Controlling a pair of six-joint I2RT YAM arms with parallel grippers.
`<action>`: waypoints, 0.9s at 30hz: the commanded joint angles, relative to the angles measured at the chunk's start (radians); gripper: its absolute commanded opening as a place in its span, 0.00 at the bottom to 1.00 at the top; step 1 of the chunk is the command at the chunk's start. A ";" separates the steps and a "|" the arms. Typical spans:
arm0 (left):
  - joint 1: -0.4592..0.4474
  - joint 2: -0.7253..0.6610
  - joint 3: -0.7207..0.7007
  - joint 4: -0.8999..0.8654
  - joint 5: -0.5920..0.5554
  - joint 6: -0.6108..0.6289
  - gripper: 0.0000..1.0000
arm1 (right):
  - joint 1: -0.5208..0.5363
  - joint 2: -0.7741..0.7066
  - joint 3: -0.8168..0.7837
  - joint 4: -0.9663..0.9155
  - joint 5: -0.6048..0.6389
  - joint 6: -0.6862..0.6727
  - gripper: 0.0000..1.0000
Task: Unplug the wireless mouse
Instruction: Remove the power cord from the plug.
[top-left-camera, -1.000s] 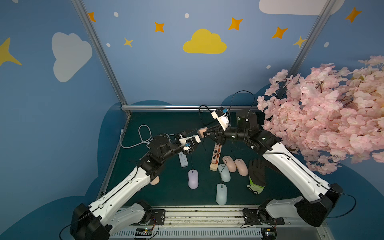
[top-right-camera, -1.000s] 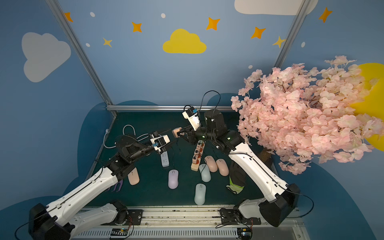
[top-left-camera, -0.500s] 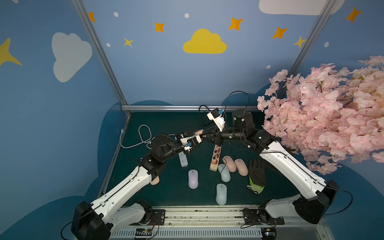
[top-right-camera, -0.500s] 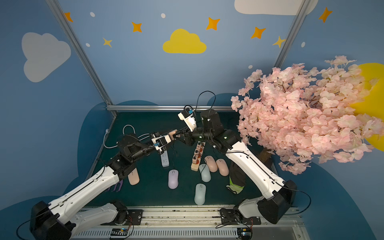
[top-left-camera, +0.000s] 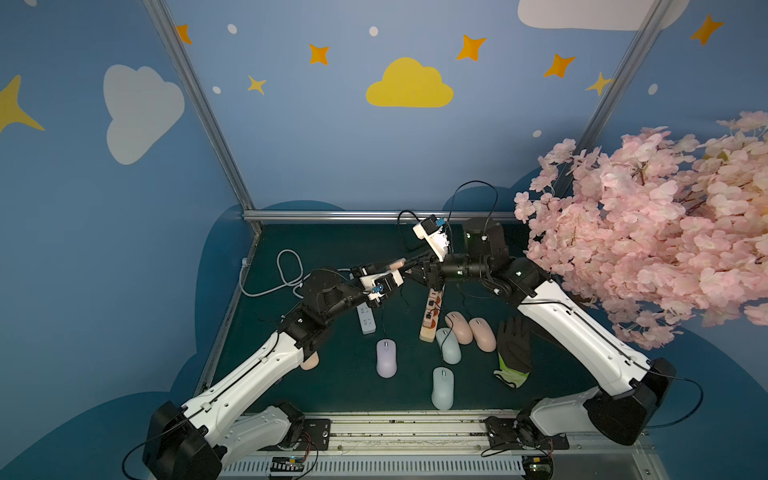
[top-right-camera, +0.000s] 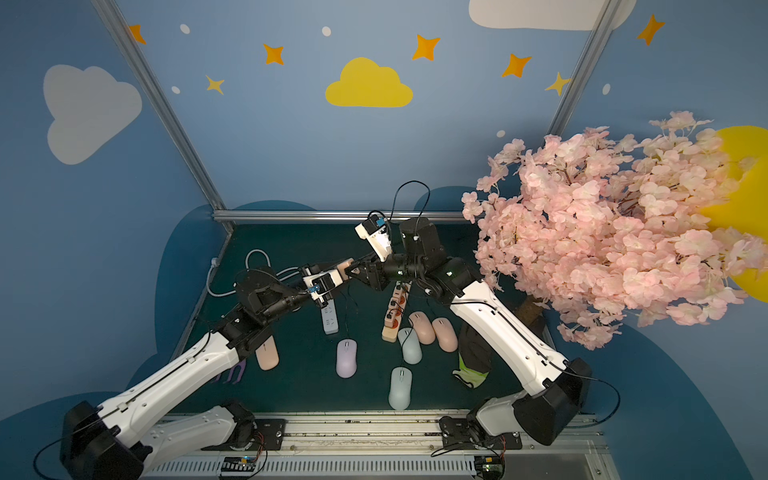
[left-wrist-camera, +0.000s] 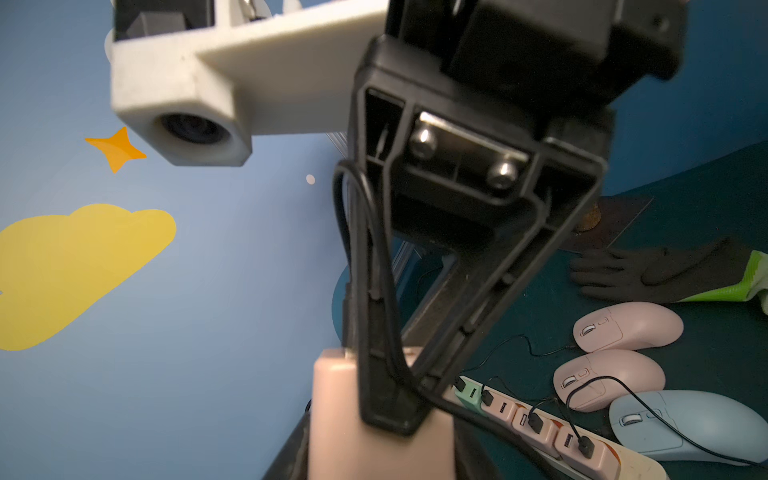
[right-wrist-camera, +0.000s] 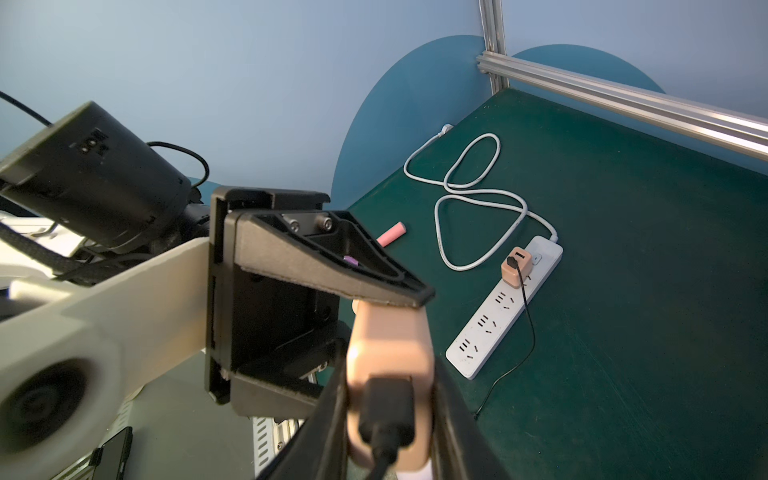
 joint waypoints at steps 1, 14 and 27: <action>-0.004 -0.018 0.002 0.031 0.012 -0.030 0.03 | 0.012 -0.020 0.024 0.023 0.006 -0.005 0.39; -0.004 -0.029 -0.018 0.040 0.037 -0.057 0.03 | -0.003 -0.095 -0.032 0.104 0.130 0.021 0.40; -0.001 -0.048 -0.035 0.043 0.005 -0.064 0.03 | -0.005 -0.093 -0.023 0.095 0.122 0.029 0.17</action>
